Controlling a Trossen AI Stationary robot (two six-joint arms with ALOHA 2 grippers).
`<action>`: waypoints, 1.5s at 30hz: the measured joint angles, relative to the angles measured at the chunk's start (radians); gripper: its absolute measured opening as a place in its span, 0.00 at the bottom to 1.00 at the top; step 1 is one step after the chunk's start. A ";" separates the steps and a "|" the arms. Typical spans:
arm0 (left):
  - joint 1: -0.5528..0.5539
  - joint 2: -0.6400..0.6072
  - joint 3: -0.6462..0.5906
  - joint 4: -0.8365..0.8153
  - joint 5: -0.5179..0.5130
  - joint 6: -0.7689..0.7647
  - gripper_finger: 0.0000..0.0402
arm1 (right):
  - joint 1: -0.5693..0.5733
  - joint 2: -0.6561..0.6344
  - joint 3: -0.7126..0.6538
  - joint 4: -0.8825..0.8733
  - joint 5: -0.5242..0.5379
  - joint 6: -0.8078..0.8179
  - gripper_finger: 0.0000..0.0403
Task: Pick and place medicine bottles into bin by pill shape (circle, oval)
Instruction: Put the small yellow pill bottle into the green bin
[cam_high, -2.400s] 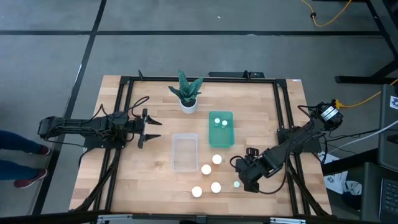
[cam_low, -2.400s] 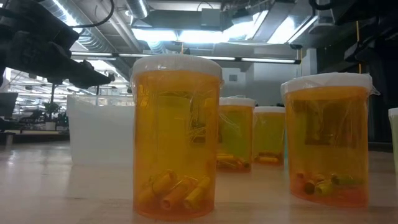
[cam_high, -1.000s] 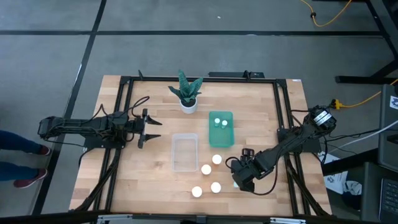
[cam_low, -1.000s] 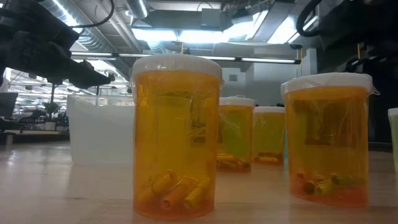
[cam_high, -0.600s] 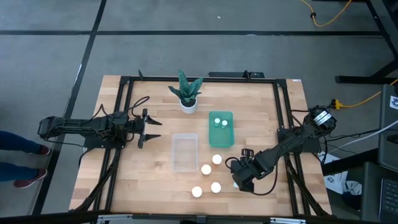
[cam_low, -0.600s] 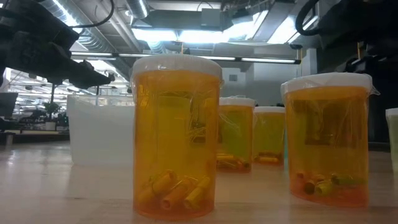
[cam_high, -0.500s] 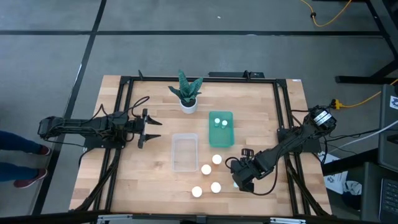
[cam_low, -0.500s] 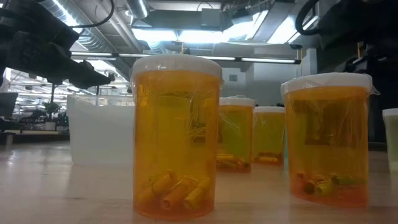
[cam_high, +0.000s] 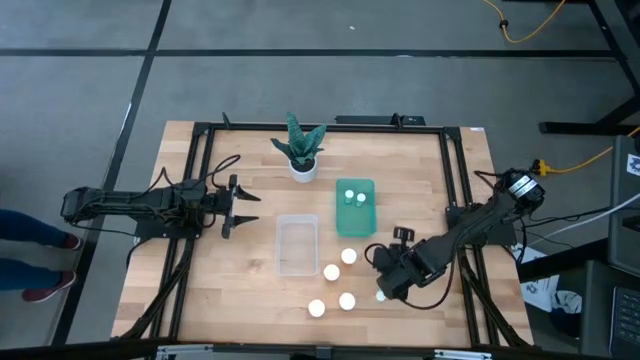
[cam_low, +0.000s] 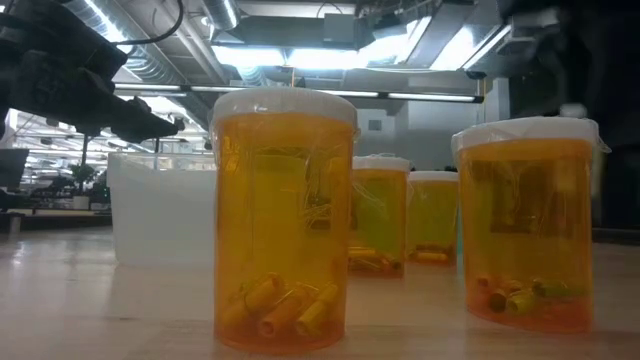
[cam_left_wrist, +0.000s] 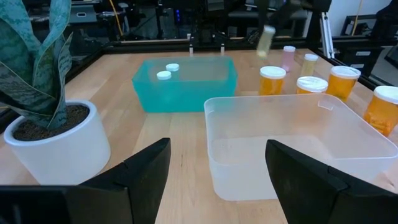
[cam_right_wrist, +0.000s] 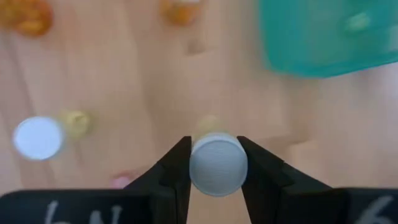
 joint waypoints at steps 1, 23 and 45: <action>0.000 0.000 0.000 0.000 -0.001 0.000 0.63 | -0.001 -0.001 0.029 -0.041 0.030 -0.001 0.27; 0.000 0.000 0.000 -0.001 -0.003 0.008 0.63 | -0.467 -0.002 0.139 0.079 -0.031 -0.504 0.27; 0.000 0.000 0.000 -0.005 -0.002 0.005 0.63 | -0.590 -0.002 -0.149 0.413 -0.182 -0.551 0.28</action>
